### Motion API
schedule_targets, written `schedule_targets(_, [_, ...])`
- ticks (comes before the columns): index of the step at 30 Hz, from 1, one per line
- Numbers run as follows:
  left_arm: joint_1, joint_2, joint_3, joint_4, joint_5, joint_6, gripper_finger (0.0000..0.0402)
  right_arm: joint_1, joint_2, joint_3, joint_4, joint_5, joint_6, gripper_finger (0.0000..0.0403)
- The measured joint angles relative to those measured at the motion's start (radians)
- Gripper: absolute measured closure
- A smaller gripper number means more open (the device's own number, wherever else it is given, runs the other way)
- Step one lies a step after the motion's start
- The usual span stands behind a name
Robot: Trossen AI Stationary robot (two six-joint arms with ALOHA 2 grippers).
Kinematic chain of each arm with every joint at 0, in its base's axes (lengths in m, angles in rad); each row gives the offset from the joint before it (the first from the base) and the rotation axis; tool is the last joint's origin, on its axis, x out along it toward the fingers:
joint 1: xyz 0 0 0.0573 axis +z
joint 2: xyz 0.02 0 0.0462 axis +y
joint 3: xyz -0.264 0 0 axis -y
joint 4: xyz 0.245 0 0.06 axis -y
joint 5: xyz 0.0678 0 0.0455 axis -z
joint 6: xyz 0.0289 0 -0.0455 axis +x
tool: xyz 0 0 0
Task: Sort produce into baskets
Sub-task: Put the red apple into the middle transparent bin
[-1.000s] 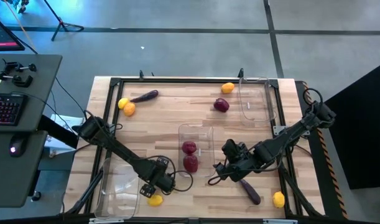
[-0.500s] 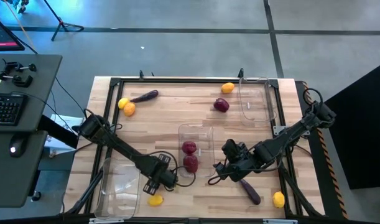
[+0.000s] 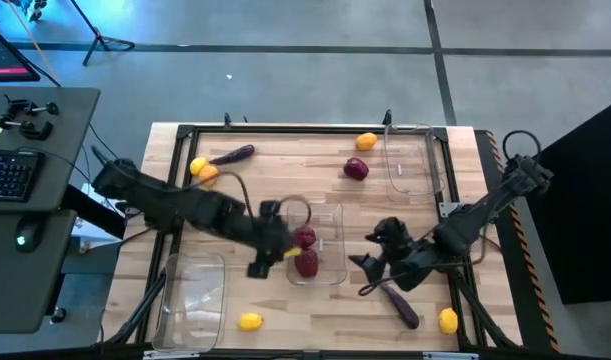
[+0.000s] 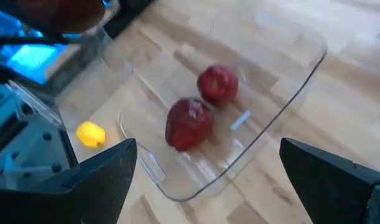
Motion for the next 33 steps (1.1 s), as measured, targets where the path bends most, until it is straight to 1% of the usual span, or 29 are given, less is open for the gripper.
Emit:
schedule_targets(3, [0.039,0.038,0.024,0.076,0.003,0.024,0.0153,0.007,-0.030,0.000,-0.035,0.041,0.000,0.0018])
schedule_targets(7, [0.084,0.148,0.028,0.111,-0.007,0.047,0.0152,0.004,-0.041,0.000,-0.065,0.065,0.017,0.0018])
schedule_targets(8, [0.092,0.177,0.027,0.140,-0.013,0.036,0.0151,0.004,-0.040,0.000,-0.073,0.069,0.026,0.0018])
schedule_targets(11, [0.113,0.234,0.027,0.237,-0.025,-0.076,0.0148,0.002,-0.038,0.000,-0.075,0.075,0.027,0.0018])
schedule_targets(12, [0.120,0.244,0.027,0.261,-0.025,-0.102,0.0148,0.002,-0.038,0.000,-0.076,0.084,0.027,0.0018])
schedule_targets(14, [0.131,0.259,0.027,0.293,-0.011,-0.107,0.0148,0.002,-0.037,0.000,-0.072,0.117,0.028,0.0018])
schedule_targets(17, [0.150,0.266,0.027,0.334,0.027,-0.043,0.0147,0.002,-0.037,0.000,-0.070,0.175,0.045,0.0018])
schedule_targets(18, [0.158,0.264,0.027,0.353,0.029,-0.043,0.0147,0.002,-0.037,0.000,-0.070,0.190,0.054,0.0018])
schedule_targets(21, [0.186,0.255,0.029,0.378,0.037,-0.086,0.0145,0.002,-0.037,0.000,-0.070,0.220,0.057,0.0018])
schedule_targets(22, [0.199,0.254,0.029,0.379,0.048,-0.097,0.0143,0.002,-0.037,0.000,-0.070,0.229,0.062,0.0018])
schedule_targets(24, [0.225,0.253,0.029,0.402,0.102,-0.114,0.0132,0.002,-0.037,0.000,-0.069,0.254,0.086,0.0018])
schedule_targets(27, [0.255,0.253,0.029,0.425,0.200,-0.153,0.0104,0.002,-0.037,0.000,-0.070,0.287,0.114,0.0018])
schedule_targets(30, [0.266,0.253,0.029,0.420,0.281,-0.154,0.0077,0.002,-0.037,0.000,-0.068,0.290,0.115,0.0018])
schedule_targets(33, [0.267,0.247,0.028,0.406,0.317,-0.147,0.0061,-0.001,-0.037,0.000,-0.025,0.291,0.116,0.0018])
